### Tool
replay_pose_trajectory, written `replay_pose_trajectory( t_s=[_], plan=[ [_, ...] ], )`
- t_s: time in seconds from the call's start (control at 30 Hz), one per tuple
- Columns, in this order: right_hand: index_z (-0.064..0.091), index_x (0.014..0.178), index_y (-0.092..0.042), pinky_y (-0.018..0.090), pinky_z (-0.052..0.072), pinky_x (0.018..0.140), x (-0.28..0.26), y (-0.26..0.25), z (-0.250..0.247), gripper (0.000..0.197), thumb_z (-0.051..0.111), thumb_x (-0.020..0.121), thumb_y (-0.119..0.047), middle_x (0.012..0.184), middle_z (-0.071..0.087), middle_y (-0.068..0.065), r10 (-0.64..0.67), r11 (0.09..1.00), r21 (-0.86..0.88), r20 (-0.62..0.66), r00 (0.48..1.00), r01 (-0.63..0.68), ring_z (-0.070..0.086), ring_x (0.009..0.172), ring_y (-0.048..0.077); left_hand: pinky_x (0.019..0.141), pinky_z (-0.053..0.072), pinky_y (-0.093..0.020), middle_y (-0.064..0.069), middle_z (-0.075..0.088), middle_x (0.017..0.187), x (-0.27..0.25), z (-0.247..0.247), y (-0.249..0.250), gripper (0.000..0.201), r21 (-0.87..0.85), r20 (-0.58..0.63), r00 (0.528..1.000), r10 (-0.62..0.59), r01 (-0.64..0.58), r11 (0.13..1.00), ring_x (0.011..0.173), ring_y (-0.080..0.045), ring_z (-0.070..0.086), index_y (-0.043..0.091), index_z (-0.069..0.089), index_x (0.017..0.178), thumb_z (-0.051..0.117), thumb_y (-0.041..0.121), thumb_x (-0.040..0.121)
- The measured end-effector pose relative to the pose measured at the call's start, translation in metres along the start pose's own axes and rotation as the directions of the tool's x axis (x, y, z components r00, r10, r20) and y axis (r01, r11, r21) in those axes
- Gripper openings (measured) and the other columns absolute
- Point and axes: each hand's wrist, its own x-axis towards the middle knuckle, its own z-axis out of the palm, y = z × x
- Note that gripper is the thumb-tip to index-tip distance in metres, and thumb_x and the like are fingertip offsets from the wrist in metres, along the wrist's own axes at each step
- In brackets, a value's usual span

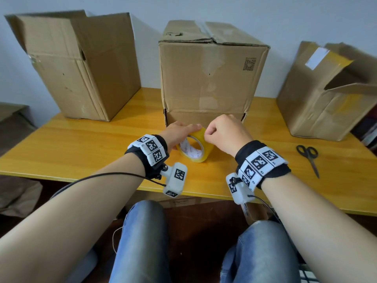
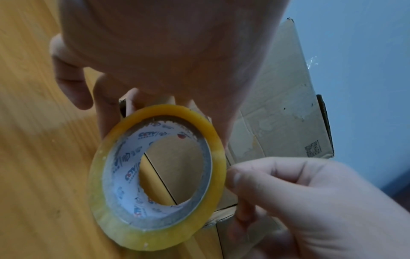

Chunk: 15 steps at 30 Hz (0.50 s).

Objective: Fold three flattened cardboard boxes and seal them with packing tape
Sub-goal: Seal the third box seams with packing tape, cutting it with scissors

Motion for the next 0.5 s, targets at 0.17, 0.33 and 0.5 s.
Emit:
replay_pose_trajectory(
  t_s=[0.17, 0.33, 0.5],
  plan=[
    [0.073, 0.061, -0.017, 0.033, 0.056, 0.071, -0.001, -0.002, 0.001, 0.025, 0.065, 0.085, -0.015, 0.069, 0.07, 0.001, 0.013, 1.0, 0.02, 0.032, 0.999, -0.013, 0.065, 0.066, 0.02, 0.057, 0.032, -0.029, -0.004, 0.053, 0.139, -0.002, 0.002, -0.001, 0.07, 0.02, -0.009, 1.0, 0.017, -0.017, 1.0, 0.106, -0.023, 0.051, 0.023, 0.047, 0.141, 0.062, 0.064, 0.087],
    [0.072, 0.067, -0.009, 0.035, 0.056, 0.069, -0.006, 0.001, 0.01, 0.021, 0.061, 0.084, -0.016, 0.07, 0.07, 0.012, 0.017, 1.0, 0.025, 0.018, 1.0, -0.018, 0.064, 0.066, 0.028, 0.056, 0.031, -0.028, -0.004, 0.053, 0.139, -0.005, 0.003, -0.001, 0.072, 0.011, -0.01, 1.0, 0.023, -0.023, 1.0, 0.106, -0.023, 0.052, 0.023, 0.047, 0.143, 0.064, 0.063, 0.085],
    [0.067, 0.074, -0.011, 0.041, 0.058, 0.065, -0.013, 0.007, 0.011, 0.015, 0.064, 0.084, -0.021, 0.067, 0.069, 0.008, 0.04, 0.99, 0.13, 0.056, 0.998, -0.047, 0.066, 0.061, 0.025, 0.08, 0.034, -0.036, -0.005, 0.053, 0.139, -0.006, 0.008, -0.001, 0.074, -0.009, -0.039, 0.998, 0.044, -0.045, 0.999, 0.107, -0.022, 0.048, 0.021, 0.046, 0.144, 0.067, 0.061, 0.085]
  ],
)
